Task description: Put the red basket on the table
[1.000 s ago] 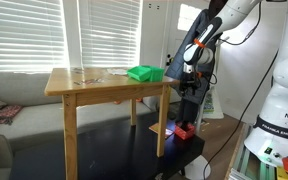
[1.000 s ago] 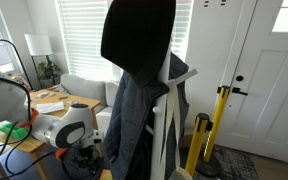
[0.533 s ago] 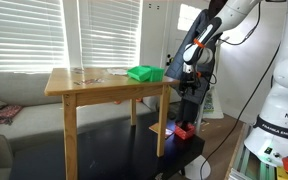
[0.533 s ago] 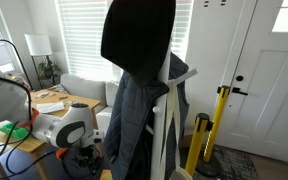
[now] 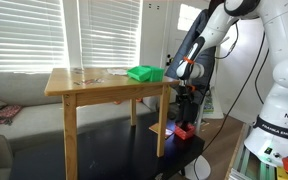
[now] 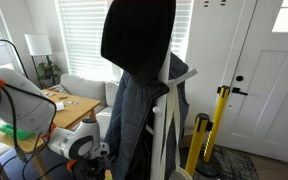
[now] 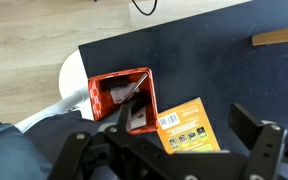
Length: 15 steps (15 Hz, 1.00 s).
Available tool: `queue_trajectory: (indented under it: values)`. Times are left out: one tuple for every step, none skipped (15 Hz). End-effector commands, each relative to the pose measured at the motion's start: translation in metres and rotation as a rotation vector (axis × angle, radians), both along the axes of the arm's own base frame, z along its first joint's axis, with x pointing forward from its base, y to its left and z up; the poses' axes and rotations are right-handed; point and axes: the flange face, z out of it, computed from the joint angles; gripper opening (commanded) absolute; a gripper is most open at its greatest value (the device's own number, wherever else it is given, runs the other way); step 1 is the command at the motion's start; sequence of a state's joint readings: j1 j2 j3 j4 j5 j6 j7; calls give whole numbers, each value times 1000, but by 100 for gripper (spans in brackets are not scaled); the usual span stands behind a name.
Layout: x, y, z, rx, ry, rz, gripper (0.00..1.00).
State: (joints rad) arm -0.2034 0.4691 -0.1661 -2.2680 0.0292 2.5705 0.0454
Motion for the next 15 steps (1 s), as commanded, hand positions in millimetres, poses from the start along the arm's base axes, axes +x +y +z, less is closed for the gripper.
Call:
queue_trajectory:
  values:
    - [16,-12,-56,22,-14,27,100]
    - [17,-14,-72,29,-11,45,100]
    - [19,-17,-87,32,-16,55,100]
    - [20,-20,-99,41,-20,71,100]
    - [23,-25,-111,57,-30,85,100]
    - [24,-28,-122,78,-43,108,100]
    - [25,-30,-131,102,-54,128,100]
    - [27,-33,-139,129,-64,138,100]
    - [27,-36,-146,154,-62,145,100]
    - [26,-36,-149,212,-60,143,100]
    - [19,-30,-140,132,-36,136,100]
    - [18,-33,-145,144,-38,134,100]
    - [16,-35,-145,142,-35,131,100]
    - [17,-35,-145,140,-35,132,100]
    - [18,-33,-145,140,-35,135,100]
